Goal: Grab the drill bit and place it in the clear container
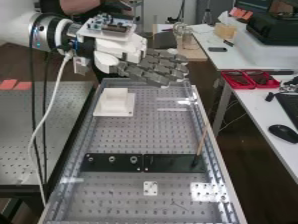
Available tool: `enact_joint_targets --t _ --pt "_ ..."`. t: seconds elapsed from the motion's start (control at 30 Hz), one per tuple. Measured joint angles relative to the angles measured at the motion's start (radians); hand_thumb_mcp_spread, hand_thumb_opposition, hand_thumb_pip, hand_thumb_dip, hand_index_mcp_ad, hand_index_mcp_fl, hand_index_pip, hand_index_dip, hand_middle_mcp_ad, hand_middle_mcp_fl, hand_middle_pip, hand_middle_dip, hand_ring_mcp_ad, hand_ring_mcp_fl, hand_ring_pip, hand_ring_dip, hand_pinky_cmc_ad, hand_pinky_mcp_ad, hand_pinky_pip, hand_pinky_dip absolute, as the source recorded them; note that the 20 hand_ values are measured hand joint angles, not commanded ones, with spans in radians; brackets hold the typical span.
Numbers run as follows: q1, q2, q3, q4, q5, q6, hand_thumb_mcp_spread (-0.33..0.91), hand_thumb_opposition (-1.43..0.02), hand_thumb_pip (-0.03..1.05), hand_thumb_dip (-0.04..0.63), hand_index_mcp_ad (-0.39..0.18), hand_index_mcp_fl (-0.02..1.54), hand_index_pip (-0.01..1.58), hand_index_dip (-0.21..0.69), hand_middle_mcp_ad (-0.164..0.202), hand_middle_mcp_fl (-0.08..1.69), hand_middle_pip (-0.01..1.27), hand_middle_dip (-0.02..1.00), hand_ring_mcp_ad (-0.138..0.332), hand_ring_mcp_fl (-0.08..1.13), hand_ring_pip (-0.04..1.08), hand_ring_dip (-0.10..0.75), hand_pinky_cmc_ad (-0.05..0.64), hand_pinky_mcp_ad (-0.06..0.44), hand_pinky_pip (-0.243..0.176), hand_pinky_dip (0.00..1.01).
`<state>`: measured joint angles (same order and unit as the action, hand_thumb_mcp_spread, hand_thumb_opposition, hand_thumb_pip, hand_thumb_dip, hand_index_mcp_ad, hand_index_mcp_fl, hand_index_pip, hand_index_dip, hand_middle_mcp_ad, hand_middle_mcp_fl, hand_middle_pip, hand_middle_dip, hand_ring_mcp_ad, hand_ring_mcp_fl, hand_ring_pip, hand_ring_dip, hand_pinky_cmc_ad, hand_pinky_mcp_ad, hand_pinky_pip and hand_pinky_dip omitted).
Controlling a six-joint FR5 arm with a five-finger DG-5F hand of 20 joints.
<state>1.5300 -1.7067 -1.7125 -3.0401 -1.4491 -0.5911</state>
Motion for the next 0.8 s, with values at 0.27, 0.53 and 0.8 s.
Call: enact_joint_targets --t 0.27,0.53,0.8 --pt "-0.014 -0.145 -0.035 0.020 0.054 0.123 0.08 -0.26 0.17 0.012 0.044 0.01 0.03 0.017 0.047 -0.01 0.06 0.03 -0.005 0.01 0.04 0.014 0.063 0.049 -0.010 0.04" --pt "-0.032 -0.248 -0.043 0.051 0.110 0.200 0.10 -0.65 0.25 0.012 0.126 0.04 0.07 0.017 0.138 -0.01 0.13 0.03 0.098 0.05 0.07 0.017 0.227 0.176 -0.061 0.12" --pt "-0.046 -0.273 -0.063 0.162 0.169 0.220 0.18 -0.70 0.34 0.012 0.141 0.07 0.08 0.063 0.152 0.04 0.14 0.04 0.152 0.08 0.09 0.012 0.251 0.185 -0.093 0.16"
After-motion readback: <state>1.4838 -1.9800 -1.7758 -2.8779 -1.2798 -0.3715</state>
